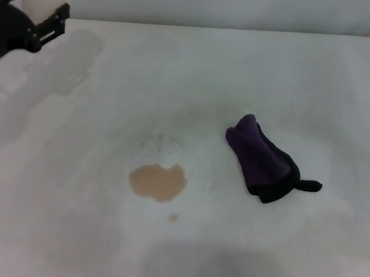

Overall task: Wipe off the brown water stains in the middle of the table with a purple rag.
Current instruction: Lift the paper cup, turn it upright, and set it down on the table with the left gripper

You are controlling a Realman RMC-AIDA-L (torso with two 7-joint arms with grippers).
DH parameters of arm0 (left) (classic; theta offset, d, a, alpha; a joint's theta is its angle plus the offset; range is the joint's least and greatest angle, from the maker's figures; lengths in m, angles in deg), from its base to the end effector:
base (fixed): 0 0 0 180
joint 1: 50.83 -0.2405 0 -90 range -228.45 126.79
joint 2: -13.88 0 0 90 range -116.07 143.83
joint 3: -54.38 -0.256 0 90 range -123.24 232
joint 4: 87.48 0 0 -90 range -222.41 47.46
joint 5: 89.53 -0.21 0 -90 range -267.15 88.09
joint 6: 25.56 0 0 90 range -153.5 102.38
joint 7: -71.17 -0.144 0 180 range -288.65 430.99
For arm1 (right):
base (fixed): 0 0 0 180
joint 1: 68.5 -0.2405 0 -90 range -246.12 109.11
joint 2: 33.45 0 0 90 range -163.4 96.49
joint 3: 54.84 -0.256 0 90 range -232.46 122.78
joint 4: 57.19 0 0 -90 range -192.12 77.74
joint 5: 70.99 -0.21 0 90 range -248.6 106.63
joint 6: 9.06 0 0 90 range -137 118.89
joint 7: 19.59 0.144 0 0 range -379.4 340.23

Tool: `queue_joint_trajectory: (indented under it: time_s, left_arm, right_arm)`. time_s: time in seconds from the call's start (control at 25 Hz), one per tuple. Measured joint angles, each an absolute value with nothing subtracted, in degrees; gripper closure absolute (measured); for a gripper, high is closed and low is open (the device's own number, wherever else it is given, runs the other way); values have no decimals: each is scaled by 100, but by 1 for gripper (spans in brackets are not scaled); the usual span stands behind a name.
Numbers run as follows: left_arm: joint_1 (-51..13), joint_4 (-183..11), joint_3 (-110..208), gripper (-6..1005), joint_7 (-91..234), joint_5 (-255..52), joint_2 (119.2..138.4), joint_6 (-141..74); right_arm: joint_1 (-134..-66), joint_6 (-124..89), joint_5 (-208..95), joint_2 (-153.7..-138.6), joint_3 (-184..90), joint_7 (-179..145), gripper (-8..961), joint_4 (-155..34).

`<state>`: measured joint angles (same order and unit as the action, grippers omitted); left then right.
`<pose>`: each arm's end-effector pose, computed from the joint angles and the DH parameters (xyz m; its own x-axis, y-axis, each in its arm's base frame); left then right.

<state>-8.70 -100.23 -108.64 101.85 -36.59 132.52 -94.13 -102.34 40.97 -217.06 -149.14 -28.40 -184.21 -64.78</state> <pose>-0.2763 0.3960 -0.0036 0.8206 -0.0364 0.5704 0.4617 -0.5461 -0.6990 0.3761 0.3887 0.0855 0.6549 0.0042 -0.7557 -0.7327 0.2485 -0.6336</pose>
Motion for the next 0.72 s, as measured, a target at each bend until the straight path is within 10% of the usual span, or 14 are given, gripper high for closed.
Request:
queue_joint_trajectory:
  time_s: [0.72]
  left_arm:
    - [-1914,-7227,-10857,214,8954,-1135,13382,-8062]
  right_arm:
    - [-10213,4379,-21697,-14916,-2280,-18412,80,-6480]
